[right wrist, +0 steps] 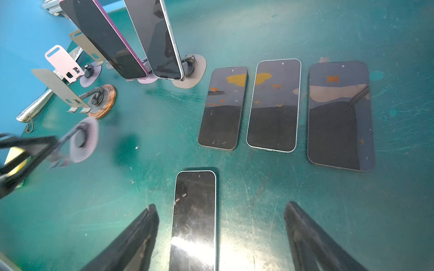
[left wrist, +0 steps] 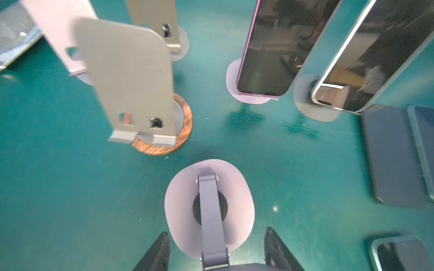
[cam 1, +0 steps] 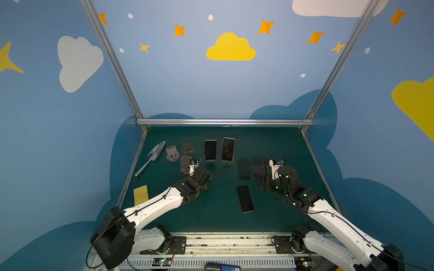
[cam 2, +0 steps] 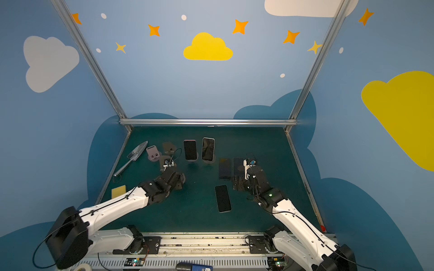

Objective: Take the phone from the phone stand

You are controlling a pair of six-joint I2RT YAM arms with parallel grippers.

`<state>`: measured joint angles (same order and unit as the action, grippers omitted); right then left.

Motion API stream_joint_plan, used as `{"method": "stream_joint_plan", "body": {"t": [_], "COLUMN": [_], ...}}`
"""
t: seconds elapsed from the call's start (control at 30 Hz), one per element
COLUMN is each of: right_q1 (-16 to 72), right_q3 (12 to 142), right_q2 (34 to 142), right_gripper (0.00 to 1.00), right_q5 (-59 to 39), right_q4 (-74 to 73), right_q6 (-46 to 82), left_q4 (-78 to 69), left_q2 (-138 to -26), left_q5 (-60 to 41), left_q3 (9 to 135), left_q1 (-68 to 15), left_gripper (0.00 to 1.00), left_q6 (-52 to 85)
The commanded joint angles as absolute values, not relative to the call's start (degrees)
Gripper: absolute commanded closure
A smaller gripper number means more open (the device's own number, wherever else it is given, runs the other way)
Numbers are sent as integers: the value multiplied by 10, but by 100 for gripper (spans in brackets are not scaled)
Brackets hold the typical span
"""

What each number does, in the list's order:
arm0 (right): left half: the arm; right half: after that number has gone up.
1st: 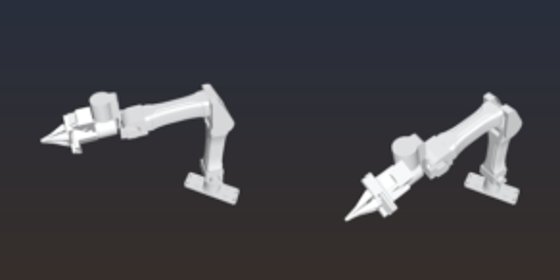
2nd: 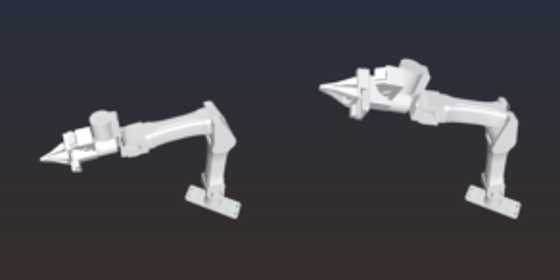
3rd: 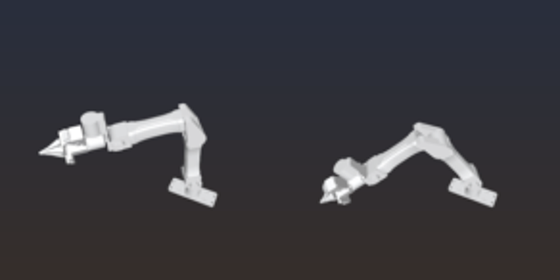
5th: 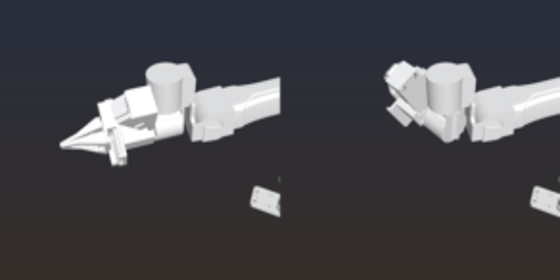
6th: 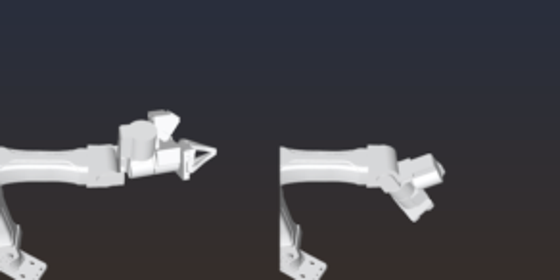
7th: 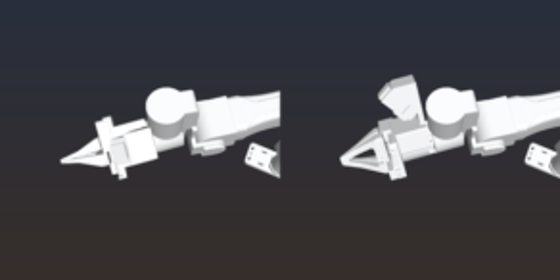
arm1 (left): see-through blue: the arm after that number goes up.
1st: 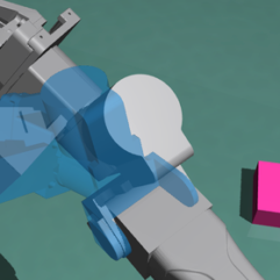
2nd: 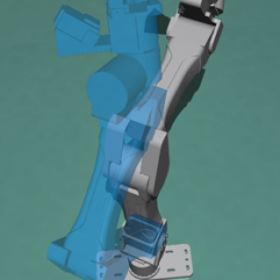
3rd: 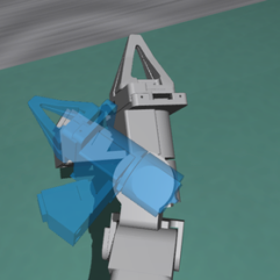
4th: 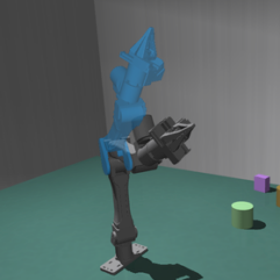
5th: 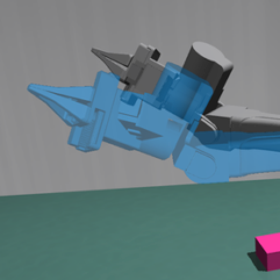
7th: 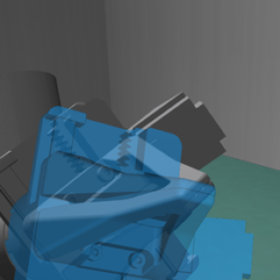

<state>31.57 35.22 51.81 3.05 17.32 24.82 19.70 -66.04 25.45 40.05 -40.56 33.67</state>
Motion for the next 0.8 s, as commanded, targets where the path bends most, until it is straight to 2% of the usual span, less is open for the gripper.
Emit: {"method": "stream_joint_plan", "body": {"t": [0.0, 0.17, 0.37, 0.53, 0.77], "right_q1": [314, 314, 314, 314, 312], "right_q3": [346, 352, 349, 350, 346], "right_q2": [515, 521, 527, 532, 520], "right_gripper": [16, 16, 16, 17, 17], "right_q5": [17, 6, -8, -8, 0], "right_q4": [159, 153, 138, 138, 140], "right_q6": [250, 254, 261, 258, 247], "left_q4": [258, 318, 304, 239, 200], "left_q2": [-582, -503, -510, -617, -789], "left_q5": [325, 369, 270, 216, 217], "left_q3": [388, 388, 412, 449, 533], "left_q1": [-404, -371, -200, -78, 5], "left_gripper": [49, 50, 50, 49, 50], "left_q6": [382, 391, 391, 388, 395]}}
